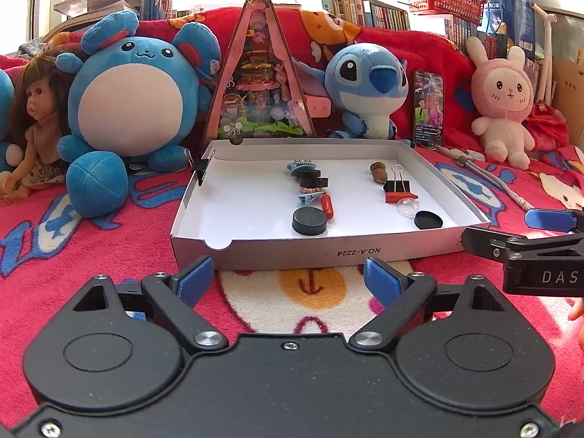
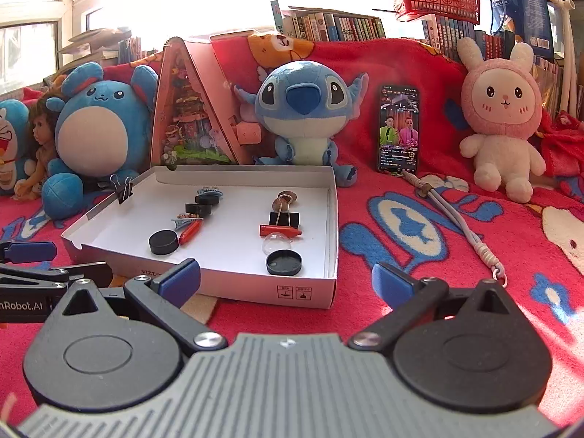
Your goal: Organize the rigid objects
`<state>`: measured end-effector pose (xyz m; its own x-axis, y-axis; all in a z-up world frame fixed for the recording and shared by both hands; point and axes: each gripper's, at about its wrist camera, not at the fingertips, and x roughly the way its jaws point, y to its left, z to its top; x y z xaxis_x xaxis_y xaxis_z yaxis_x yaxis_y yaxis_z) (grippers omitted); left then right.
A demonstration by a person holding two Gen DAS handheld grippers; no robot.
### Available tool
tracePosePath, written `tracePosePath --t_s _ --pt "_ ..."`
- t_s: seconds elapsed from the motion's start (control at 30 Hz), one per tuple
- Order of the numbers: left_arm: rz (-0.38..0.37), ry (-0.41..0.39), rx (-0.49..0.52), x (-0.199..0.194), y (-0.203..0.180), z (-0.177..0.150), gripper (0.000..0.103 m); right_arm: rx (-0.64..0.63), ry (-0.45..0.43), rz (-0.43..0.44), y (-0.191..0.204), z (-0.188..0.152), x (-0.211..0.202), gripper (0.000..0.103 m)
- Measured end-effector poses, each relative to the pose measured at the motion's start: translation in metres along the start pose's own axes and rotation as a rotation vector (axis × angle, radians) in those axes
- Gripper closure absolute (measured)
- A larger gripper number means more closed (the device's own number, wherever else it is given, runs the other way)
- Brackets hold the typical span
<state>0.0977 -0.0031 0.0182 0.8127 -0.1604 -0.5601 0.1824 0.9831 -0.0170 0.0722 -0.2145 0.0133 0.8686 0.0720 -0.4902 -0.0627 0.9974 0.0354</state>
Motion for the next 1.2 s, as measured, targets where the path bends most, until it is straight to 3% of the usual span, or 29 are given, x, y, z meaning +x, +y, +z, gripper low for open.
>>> tracePosePath --t_s 0.43,0.73,1.2 --pt "0.083 0.092 -0.013 0.021 0.002 -0.02 0.014 -0.008 0.088 -0.056 0.009 -0.026 0.021 0.0" --pt "0.099 0.079 -0.005 0.026 0.001 -0.024 0.009 -0.031 0.151 -0.069 0.015 -0.034 0.035 0.0" --pt "0.102 0.1 -0.043 0.031 0.008 -0.025 0.0 0.005 0.167 -0.048 0.01 -0.035 0.037 0.0"
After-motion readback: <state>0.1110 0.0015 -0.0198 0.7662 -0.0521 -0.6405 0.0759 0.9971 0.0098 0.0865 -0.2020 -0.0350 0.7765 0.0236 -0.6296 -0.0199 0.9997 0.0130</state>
